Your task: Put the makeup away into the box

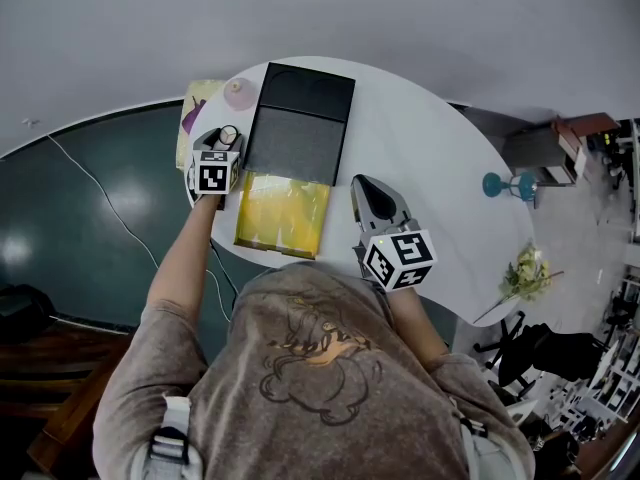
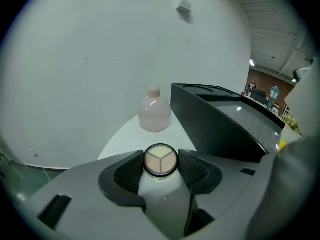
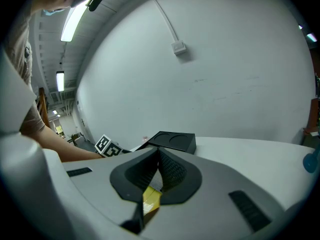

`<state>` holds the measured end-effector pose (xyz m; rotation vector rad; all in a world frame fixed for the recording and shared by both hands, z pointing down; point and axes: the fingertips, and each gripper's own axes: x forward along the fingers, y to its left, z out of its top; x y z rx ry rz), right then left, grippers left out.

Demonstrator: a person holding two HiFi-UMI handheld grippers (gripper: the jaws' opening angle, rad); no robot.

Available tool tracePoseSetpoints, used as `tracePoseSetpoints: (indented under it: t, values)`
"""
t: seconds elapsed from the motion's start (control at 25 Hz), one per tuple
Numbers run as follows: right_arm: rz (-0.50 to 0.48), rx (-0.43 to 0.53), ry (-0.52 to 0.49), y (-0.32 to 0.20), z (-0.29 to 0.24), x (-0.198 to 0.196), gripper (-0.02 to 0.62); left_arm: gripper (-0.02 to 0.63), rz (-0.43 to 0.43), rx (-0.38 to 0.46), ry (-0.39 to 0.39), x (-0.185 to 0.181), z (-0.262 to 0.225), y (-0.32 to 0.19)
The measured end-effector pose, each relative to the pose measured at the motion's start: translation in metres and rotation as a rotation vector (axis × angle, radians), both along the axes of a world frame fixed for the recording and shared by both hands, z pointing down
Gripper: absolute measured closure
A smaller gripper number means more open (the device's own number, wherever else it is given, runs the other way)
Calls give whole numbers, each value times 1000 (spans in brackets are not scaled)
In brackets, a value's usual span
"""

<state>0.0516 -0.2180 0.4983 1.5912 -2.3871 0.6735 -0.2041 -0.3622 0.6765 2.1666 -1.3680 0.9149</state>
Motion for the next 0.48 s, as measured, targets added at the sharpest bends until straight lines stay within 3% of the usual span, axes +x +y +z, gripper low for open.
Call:
tracePoseSetpoints:
  t: [0.48]
  values:
    - [-36, 3, -17, 0, 2, -8, 592, 374, -31, 54, 20, -7, -27, 15]
